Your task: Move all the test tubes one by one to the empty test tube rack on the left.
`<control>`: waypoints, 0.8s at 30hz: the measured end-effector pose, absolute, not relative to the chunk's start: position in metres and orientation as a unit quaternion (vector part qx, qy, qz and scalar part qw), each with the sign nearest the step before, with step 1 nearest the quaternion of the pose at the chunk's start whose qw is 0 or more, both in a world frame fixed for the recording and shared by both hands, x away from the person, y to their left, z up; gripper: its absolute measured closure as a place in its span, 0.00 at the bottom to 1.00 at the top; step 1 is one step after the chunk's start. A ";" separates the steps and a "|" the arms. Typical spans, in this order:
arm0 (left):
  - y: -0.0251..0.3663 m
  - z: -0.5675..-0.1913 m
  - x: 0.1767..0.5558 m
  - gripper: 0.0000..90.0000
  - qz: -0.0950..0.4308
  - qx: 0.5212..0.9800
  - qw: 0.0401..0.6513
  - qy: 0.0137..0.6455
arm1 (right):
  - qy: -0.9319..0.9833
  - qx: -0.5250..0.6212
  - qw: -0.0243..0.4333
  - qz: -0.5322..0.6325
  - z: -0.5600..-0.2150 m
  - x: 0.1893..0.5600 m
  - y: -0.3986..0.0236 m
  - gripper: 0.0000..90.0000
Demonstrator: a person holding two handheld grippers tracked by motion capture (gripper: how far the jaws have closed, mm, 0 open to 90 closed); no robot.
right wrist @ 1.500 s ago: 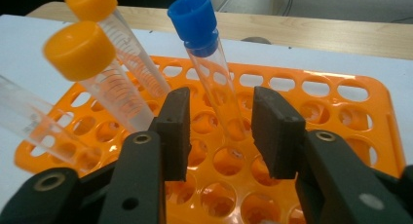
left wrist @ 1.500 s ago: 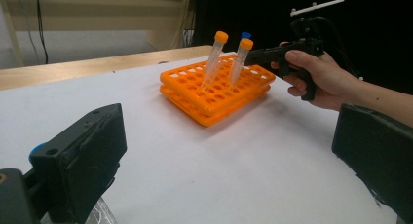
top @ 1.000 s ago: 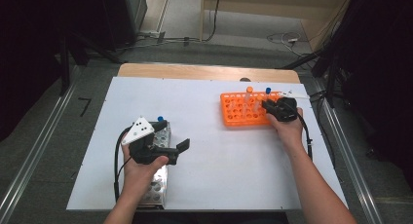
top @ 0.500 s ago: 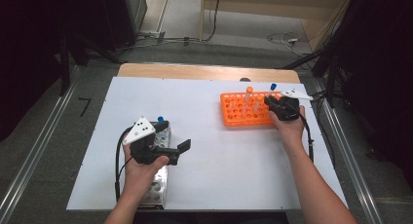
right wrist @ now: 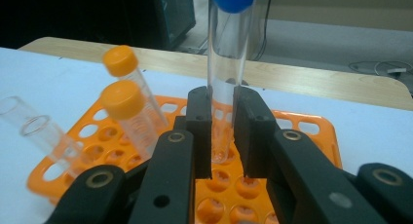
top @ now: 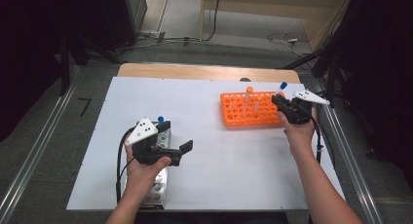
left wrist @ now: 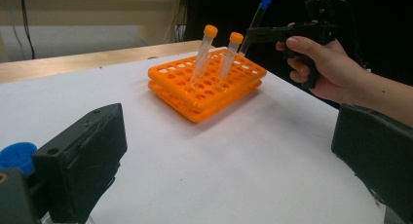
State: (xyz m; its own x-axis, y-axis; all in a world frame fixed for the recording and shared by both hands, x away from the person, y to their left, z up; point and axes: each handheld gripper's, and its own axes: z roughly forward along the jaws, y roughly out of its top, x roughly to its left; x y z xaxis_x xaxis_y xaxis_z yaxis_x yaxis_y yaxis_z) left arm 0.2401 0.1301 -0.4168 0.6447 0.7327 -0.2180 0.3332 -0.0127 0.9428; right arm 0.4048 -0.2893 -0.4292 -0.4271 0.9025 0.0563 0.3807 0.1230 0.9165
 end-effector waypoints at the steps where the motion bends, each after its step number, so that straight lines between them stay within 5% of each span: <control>1: 0.130 -0.417 0.240 0.00 0.169 0.691 0.588 0.384 | 0.699 0.458 0.272 0.478 -0.429 0.402 -0.290 0.84; 24: 0.120 -0.417 0.238 0.00 0.165 0.695 0.589 0.377 | 0.730 0.394 0.211 0.517 -0.429 0.315 -0.269 0.84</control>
State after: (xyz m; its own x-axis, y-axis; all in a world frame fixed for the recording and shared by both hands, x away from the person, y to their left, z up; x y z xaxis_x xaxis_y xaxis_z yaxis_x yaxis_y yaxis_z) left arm 0.2381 0.1203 -0.4171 0.6615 0.7185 -0.2148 0.3294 -0.0211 0.9440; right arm 0.3149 -0.2692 -0.4289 -0.5999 0.7939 0.0996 0.3564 0.1537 0.9216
